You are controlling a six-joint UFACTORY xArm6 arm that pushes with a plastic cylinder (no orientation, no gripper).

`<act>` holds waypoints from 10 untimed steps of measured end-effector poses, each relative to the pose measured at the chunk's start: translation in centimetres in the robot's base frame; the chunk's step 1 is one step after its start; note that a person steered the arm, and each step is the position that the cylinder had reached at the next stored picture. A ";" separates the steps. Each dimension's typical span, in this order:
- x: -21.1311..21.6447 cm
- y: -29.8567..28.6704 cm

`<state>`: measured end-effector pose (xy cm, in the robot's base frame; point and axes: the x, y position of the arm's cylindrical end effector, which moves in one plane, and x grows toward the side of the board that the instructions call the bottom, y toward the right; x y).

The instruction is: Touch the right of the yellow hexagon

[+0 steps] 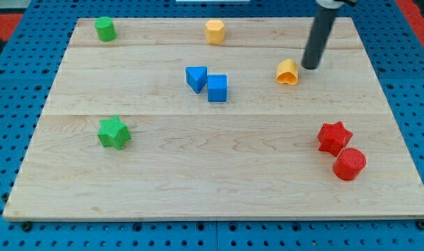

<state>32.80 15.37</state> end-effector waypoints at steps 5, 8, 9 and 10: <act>-4.2 -15.0; -9.0 -14.8; -5.2 -14.4; -2.4 -10.4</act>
<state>30.39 5.02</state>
